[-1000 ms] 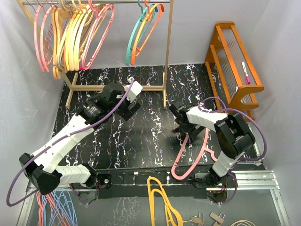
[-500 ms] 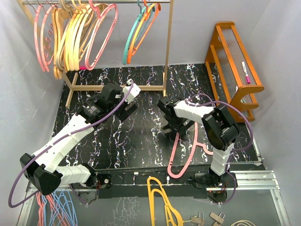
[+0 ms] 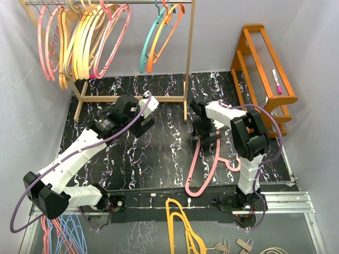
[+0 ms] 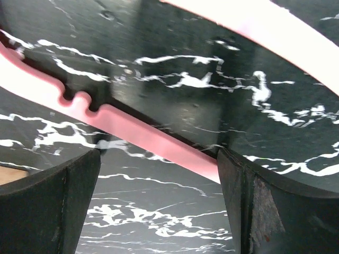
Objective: Organize the hangers
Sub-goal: Move the hanger to the center of the board.
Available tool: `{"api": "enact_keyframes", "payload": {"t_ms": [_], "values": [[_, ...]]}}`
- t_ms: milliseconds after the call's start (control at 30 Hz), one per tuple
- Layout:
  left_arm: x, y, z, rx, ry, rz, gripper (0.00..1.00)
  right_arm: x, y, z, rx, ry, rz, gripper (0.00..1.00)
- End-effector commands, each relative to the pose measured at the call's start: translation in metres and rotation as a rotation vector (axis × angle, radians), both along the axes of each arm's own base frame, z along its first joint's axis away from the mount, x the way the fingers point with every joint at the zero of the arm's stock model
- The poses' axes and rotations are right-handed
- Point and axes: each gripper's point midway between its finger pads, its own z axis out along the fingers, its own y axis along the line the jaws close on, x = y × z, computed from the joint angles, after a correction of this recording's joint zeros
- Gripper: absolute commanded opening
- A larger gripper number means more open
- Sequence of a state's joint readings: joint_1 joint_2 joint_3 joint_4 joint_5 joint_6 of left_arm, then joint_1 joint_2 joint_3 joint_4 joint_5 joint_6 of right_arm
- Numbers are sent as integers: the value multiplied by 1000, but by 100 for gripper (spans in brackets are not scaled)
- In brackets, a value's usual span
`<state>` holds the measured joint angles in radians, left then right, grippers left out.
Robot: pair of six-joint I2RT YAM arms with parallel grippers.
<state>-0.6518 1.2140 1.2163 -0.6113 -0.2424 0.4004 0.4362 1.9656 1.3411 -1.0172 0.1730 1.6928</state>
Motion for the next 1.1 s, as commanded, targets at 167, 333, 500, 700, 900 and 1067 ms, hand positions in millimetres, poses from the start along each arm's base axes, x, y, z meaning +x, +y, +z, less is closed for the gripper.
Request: {"api": "enact_keyframes", "payload": {"t_ms": [167, 333, 500, 700, 900, 1067], "values": [[-1, 1, -3, 16, 11, -11, 97, 70, -47, -48, -67, -55, -219, 94], [-27, -19, -26, 5, 176, -174, 97, 89, -61, -48, -45, -57, -277, 94], [-59, -51, -62, 119, 303, -309, 97, 120, -65, -36, -61, -97, -285, 93], [-76, -94, -74, 118, 334, -432, 97, 154, -73, -26, -90, -133, -291, 93], [-119, -150, -83, 36, 433, -559, 97, 189, -85, -19, -57, -191, -310, 92], [-151, -199, -85, -14, 460, -631, 97, 227, -86, -4, -10, -305, -213, 92]]}}
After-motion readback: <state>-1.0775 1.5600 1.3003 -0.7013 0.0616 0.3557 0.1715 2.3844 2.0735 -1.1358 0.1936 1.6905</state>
